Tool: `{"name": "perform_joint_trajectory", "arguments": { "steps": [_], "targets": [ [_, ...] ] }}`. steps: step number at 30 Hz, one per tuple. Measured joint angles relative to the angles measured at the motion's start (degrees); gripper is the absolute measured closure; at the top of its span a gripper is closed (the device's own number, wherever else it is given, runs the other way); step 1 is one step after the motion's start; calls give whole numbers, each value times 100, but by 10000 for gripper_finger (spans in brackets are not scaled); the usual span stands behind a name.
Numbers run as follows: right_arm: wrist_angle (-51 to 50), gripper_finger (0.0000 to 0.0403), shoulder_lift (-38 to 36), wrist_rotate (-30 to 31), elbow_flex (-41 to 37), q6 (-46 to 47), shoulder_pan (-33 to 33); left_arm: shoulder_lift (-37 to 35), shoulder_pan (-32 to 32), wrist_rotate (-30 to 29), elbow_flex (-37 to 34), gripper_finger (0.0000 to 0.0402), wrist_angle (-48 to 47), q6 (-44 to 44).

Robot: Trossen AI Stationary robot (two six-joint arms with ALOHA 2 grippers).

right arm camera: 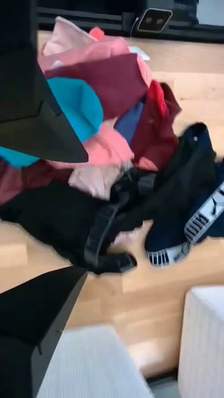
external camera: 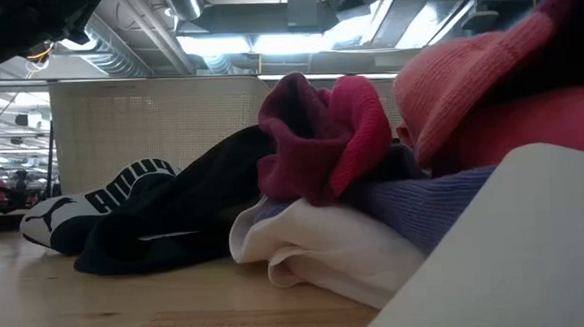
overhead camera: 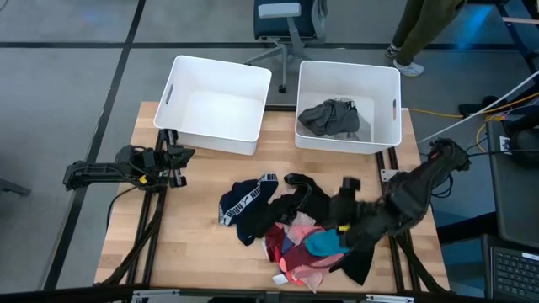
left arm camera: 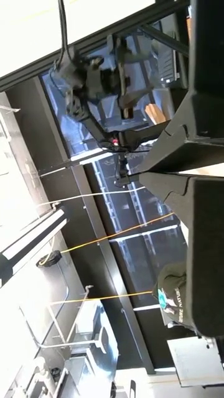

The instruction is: Sort clothes

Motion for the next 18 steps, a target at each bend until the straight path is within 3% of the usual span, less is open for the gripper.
{"name": "perform_joint_trajectory", "arguments": {
  "steps": [10,18],
  "targets": [
    [3193,114,7,-19,-2668,-85,23,57,-2,36,0,398,-194,-162],
    [4245,114,-20,-24,-3651,-487,-418,908,-2,161,154,398,-519,-828]
  ]
}}
